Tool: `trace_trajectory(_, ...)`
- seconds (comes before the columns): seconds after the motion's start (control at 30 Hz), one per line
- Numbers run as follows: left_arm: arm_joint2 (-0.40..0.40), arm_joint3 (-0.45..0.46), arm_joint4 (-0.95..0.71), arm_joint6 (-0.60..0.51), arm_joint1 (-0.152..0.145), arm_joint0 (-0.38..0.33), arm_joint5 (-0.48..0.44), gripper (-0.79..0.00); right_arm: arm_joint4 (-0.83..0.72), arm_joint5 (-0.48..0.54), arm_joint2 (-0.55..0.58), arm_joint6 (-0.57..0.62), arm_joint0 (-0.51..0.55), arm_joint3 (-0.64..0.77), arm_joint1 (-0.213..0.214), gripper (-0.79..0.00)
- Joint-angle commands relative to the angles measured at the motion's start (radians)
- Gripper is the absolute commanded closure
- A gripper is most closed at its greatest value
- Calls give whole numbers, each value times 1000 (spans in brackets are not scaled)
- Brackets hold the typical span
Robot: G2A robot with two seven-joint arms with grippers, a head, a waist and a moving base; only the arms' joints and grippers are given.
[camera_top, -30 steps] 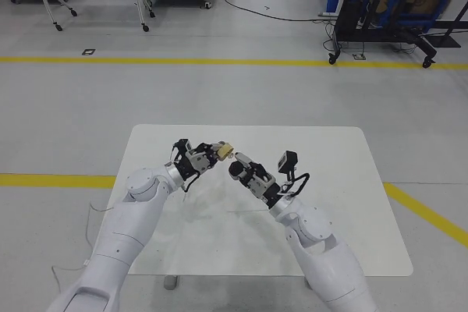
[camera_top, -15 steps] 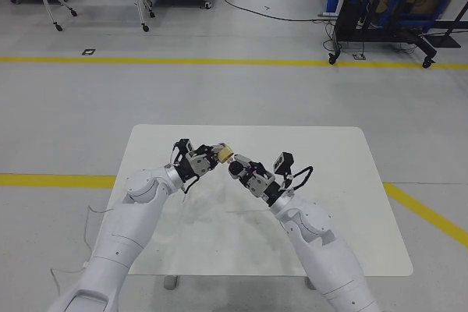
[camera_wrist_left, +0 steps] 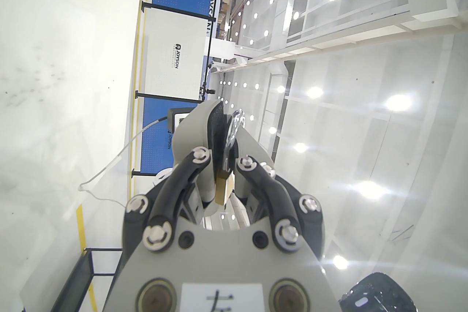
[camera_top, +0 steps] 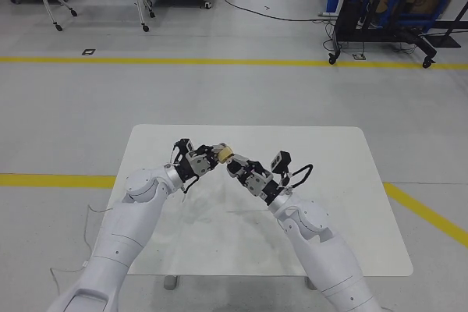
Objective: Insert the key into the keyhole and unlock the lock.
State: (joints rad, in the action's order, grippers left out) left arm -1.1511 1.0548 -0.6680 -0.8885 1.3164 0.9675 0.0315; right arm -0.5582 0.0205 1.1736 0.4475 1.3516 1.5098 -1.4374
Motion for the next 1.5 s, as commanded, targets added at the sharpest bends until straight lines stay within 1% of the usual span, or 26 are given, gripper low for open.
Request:
trace_trajectory(0.0,2,-1,5,-1,0,-1,-2,0,-1,-2,-3,0,-3,-2,0,-129)
trace_trajectory(0.1,3,-2,5,-2,0,-2,-5,0,-2,-7,-8,-2,-9,-10,0,-126)
trace_trajectory(0.13,3,-2,5,-2,0,-2,-5,0,-4,-8,-9,-5,-11,-13,0,-114)
trace_trajectory(0.2,4,-3,7,-4,0,-3,-5,0,-4,-7,-12,-7,-13,-16,-1,0)
trace_trajectory(0.47,8,0,26,0,0,-5,-26,0,-22,-21,-16,-17,-16,-19,0,0)
trace_trajectory(0.6,15,14,79,9,-2,-1,-76,0,-135,-39,-6,0,-12,-27,-4,0)
trace_trajectory(0.77,9,45,113,41,-4,20,-171,0,-345,-85,7,72,-13,-69,-12,0)
trace_trajectory(0.9,7,61,143,45,-6,30,-210,0,-477,-126,13,135,-29,-125,-17,0)
trace_trajectory(1.0,6,69,157,53,-8,37,-224,0,-523,-140,18,169,-43,-159,-18,0)
trace_trajectory(1.13,4,74,157,56,-8,41,-226,0,-495,-122,16,175,-51,-163,-16,0)
trace_trajectory(1.33,0,73,134,50,-8,42,-211,0,-371,-74,11,161,-45,-126,-8,0)
trace_trajectory(1.47,-10,69,94,39,-7,42,-208,0,-223,-41,1,116,-35,-84,1,0)
